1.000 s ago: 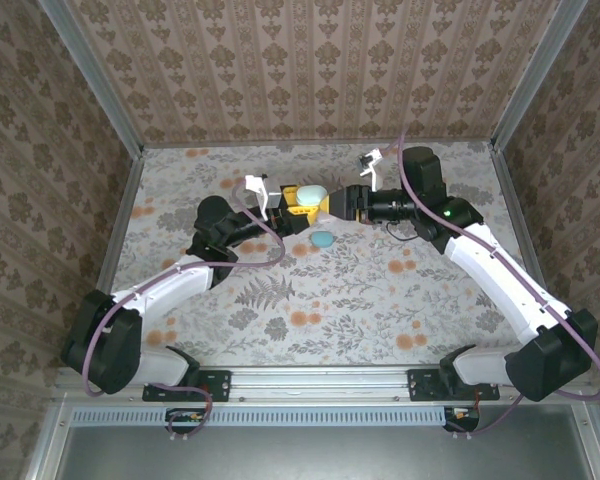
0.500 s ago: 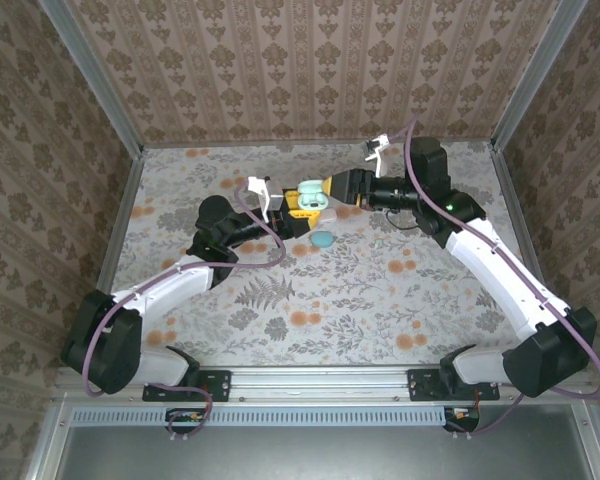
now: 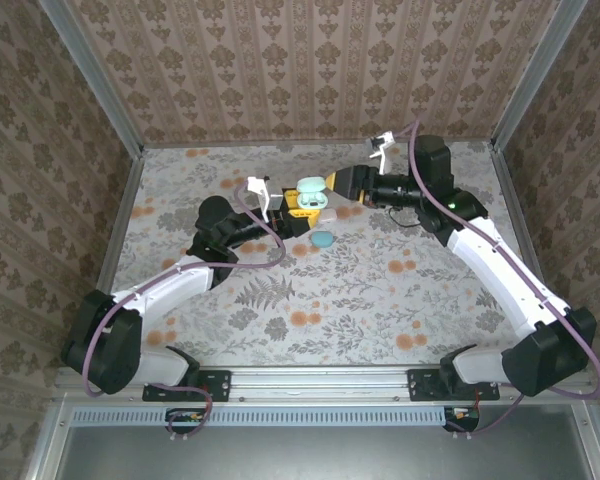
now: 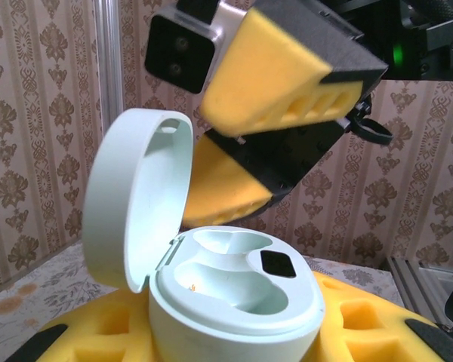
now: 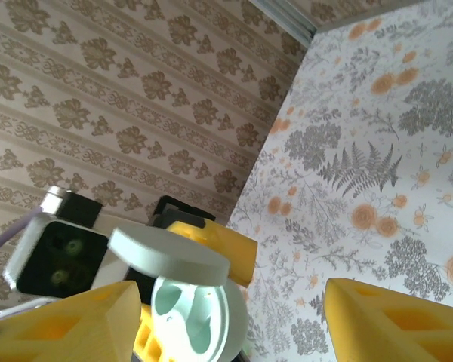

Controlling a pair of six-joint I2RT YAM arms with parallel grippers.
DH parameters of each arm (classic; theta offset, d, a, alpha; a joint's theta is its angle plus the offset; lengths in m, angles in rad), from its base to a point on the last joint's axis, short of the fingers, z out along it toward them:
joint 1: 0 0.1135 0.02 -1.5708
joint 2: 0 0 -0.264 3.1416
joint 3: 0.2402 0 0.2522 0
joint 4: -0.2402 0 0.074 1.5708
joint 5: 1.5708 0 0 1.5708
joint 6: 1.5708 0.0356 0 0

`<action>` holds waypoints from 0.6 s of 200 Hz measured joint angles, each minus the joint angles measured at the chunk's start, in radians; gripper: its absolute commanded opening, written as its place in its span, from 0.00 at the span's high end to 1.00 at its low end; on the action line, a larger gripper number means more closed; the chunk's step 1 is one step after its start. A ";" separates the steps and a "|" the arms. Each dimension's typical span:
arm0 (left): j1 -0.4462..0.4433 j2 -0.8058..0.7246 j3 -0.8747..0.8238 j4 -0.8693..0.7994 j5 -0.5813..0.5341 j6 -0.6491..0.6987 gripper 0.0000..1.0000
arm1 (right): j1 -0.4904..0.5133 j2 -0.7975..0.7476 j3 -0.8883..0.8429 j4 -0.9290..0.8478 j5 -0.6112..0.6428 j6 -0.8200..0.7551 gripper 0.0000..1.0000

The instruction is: Insert wireless bluetooth earbuds into charging case

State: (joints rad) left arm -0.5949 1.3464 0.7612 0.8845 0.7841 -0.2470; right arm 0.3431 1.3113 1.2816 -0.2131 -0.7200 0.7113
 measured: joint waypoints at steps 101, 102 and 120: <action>0.002 -0.021 -0.027 0.008 -0.030 0.001 0.74 | -0.296 0.108 -0.134 -0.219 0.269 -0.083 0.53; 0.002 -0.022 -0.027 0.008 -0.030 0.001 0.74 | -0.298 0.119 -0.134 -0.224 0.271 -0.084 0.53; 0.002 -0.032 -0.028 0.008 -0.033 0.006 0.74 | -0.312 0.255 -0.131 -0.262 0.295 -0.105 0.55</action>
State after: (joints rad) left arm -0.5926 1.3148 0.7330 0.8921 0.7509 -0.2405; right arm 0.0315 1.5665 1.1507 -0.4751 -0.4248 0.6060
